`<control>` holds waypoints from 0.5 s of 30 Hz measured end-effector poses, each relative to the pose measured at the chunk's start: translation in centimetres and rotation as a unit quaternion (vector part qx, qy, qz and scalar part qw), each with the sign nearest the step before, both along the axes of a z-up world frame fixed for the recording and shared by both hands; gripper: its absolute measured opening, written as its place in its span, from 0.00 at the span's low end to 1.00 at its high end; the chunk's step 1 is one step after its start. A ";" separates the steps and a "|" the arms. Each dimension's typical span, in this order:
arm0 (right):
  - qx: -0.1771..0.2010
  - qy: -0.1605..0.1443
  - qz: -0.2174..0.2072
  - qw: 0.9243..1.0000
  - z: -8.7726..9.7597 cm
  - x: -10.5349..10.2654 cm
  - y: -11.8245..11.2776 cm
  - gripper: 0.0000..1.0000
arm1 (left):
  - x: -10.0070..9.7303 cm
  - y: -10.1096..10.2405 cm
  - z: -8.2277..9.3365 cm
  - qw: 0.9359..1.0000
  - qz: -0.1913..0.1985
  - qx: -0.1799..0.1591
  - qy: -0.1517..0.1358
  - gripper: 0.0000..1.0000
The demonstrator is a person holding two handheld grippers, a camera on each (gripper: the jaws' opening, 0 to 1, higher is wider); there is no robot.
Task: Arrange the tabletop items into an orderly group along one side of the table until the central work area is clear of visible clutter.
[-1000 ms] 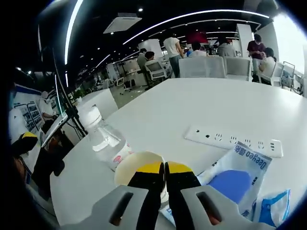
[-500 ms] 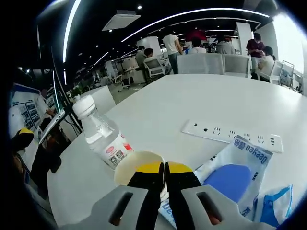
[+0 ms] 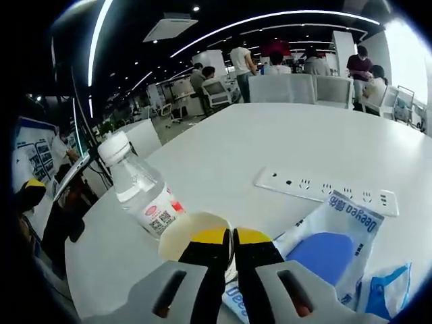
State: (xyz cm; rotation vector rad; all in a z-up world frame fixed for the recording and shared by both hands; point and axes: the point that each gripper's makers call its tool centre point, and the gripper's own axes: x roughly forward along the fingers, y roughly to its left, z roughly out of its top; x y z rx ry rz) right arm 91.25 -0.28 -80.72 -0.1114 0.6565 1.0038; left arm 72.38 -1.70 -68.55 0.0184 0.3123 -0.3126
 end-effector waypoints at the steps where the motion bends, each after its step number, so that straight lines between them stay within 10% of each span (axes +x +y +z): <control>1: 0.000 0.001 0.000 1.000 0.0 0.0 0.0 0.00 | 0.0 0.0 0.0 1.000 0.000 0.001 0.000 0.99; 15: 0.009 0.007 0.000 1.000 0.2 -0.1 -0.1 0.02 | -0.1 -0.3 -0.3 1.000 -0.001 0.003 0.004 0.99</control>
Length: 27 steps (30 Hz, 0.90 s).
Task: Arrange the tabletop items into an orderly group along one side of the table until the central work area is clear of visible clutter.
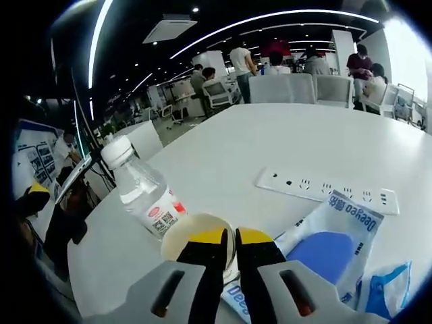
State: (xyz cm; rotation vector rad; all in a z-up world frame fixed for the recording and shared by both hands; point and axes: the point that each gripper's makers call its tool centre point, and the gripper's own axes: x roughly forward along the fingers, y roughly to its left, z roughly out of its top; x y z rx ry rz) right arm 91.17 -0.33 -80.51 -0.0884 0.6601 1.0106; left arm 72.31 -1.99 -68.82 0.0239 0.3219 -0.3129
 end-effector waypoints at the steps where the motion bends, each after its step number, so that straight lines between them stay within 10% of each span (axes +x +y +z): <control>1: 0.000 0.000 0.001 1.000 0.0 0.0 0.0 0.02 | 0.0 0.0 0.0 1.000 0.000 0.000 0.000 0.99; 27: 0.019 -0.054 0.038 0.998 4.0 -3.6 -6.1 0.43 | -0.2 -1.2 -2.0 0.999 -0.002 -0.024 0.035 1.00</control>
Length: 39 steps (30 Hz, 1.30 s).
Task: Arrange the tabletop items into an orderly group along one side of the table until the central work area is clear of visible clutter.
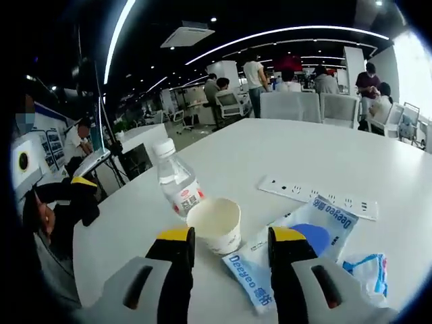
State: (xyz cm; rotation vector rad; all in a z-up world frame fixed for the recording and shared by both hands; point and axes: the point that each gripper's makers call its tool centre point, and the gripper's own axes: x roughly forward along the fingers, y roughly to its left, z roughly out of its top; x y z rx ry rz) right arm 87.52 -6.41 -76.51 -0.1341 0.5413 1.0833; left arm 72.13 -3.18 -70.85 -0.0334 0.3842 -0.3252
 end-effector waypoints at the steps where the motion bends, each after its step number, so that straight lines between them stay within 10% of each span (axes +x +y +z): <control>1: 0.000 -0.002 0.001 1.000 0.1 -0.2 -0.4 0.46 | 0.0 -0.1 -0.1 1.000 0.000 0.000 0.002 1.00; 39: -0.006 -0.060 -0.072 0.996 4.0 -6.3 -19.7 0.95 | -1.6 -4.0 0.9 1.000 -0.007 0.019 -0.015 1.00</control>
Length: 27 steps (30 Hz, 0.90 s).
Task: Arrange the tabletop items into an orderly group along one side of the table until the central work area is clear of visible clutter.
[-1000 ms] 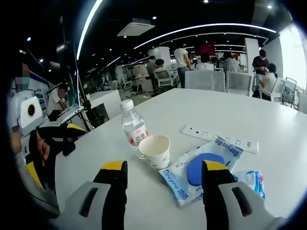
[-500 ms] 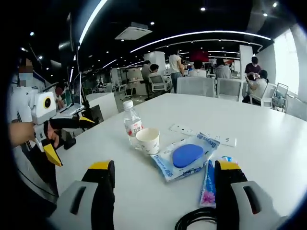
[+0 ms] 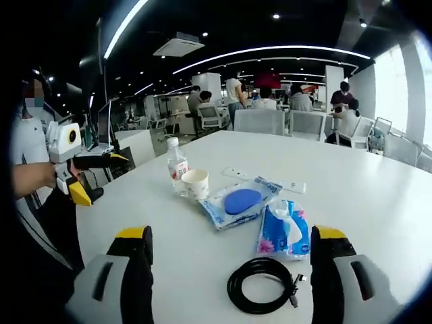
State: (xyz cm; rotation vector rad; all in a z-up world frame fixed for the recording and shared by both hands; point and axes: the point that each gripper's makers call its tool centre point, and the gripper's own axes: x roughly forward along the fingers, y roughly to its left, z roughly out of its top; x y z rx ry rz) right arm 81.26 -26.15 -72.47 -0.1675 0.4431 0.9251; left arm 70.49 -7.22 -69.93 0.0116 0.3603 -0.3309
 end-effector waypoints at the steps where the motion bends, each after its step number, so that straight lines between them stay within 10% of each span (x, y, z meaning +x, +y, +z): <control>1: 0.001 0.000 -0.001 1.000 0.0 -0.1 -0.3 0.95 | 0.0 0.0 0.0 1.000 -0.001 0.000 0.001 1.00; 27: -0.007 0.003 -0.052 0.999 0.3 -0.7 -7.5 0.96 | -0.3 -2.1 0.9 1.000 -0.009 0.013 -0.008 1.00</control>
